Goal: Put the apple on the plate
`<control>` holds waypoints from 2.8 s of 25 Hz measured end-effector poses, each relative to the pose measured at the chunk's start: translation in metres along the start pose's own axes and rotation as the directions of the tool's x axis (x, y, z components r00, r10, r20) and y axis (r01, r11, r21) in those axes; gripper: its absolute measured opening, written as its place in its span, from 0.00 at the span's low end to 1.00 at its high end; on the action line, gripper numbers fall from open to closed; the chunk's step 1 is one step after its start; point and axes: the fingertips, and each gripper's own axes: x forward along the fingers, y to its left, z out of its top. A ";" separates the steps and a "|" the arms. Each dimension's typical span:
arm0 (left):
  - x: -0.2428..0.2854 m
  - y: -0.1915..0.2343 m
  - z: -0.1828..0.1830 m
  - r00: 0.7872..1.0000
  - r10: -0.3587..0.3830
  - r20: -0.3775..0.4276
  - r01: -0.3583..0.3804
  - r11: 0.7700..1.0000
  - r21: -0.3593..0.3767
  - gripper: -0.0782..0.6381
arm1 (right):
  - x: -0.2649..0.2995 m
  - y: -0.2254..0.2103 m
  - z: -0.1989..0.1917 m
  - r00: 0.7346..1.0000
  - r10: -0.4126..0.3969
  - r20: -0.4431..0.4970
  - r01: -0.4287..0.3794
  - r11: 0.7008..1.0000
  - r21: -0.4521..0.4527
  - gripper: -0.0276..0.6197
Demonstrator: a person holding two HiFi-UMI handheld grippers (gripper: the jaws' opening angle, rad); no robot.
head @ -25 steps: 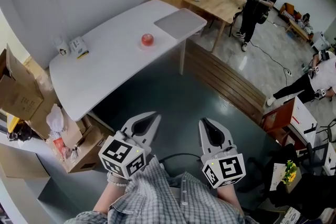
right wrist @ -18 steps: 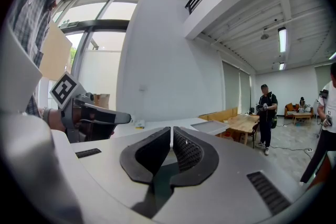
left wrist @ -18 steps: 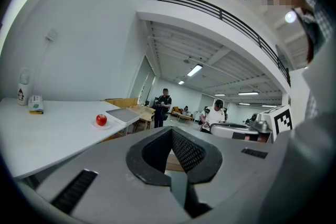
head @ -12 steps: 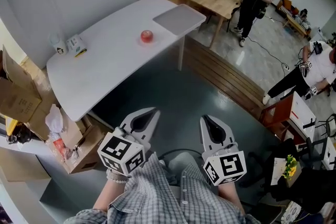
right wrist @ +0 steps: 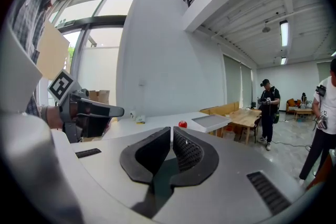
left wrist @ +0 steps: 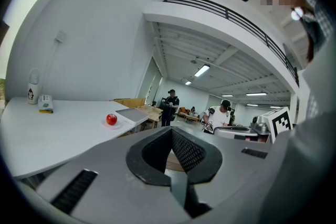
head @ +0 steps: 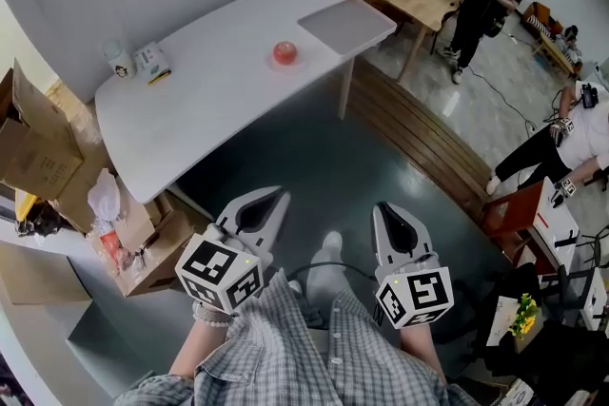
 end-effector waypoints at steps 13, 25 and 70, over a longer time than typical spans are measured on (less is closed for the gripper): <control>0.053 0.036 0.023 0.993 0.119 0.028 -0.118 0.993 -0.011 0.12 | 0.073 -0.036 0.014 0.992 0.127 0.000 -0.127 0.990 -0.066 0.09; 0.125 0.057 0.057 0.966 0.246 0.078 -0.245 0.969 -0.019 0.12 | 0.156 -0.093 0.043 0.959 0.284 0.019 -0.280 0.955 -0.101 0.09; 0.272 0.190 0.083 0.940 0.341 0.021 -0.336 0.933 -0.129 0.12 | 0.333 -0.197 0.051 0.947 0.306 -0.101 -0.318 0.938 -0.140 0.09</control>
